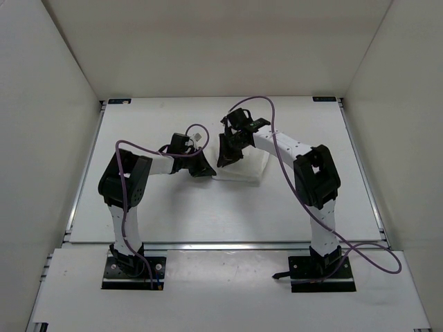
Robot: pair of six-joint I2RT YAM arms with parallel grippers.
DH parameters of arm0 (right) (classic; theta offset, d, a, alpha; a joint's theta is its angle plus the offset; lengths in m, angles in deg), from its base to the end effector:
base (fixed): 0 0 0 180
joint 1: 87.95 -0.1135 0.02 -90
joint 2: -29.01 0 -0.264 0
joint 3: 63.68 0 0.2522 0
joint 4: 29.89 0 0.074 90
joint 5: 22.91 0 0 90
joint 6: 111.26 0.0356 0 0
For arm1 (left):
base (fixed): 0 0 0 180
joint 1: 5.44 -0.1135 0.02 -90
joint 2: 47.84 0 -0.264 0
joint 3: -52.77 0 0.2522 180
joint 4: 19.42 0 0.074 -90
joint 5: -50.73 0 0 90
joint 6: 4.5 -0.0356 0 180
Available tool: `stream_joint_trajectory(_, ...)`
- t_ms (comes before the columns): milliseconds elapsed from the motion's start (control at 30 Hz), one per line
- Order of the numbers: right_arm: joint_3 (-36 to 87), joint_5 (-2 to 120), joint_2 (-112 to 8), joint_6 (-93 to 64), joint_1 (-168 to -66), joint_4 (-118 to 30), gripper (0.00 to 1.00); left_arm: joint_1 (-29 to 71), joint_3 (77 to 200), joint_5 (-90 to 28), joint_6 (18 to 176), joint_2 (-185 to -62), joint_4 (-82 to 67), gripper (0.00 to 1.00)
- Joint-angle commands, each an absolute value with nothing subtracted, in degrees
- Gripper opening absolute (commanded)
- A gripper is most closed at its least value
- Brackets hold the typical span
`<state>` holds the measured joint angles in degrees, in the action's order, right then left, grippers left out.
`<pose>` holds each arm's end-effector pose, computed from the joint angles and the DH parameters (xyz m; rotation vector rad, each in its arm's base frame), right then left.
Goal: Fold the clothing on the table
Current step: Fold the skirt
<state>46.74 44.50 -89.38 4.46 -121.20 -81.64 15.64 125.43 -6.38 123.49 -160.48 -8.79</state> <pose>0.3681 0.2577 0.2185 -0.3289 2.7348 0.8445 0.3484 -0.1550 0.1148 -0.1103 2.6066 -1.1241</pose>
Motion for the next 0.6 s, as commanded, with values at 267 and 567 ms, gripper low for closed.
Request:
stream_joint_trajectory(267, 51.33, 22.99, -86.41, -2.52, -123.19, -76.52, 0.39, 14.68, 123.22, -4.64, 125.13, -159.20, -11.90, 0.14)
stream_joint_trajectory(567, 9.35, 12.17, -63.28, 21.43, -106.52, -33.13, 0.00, 14.42, 121.03, -4.72, 126.63, -157.97, -14.62, 0.23)
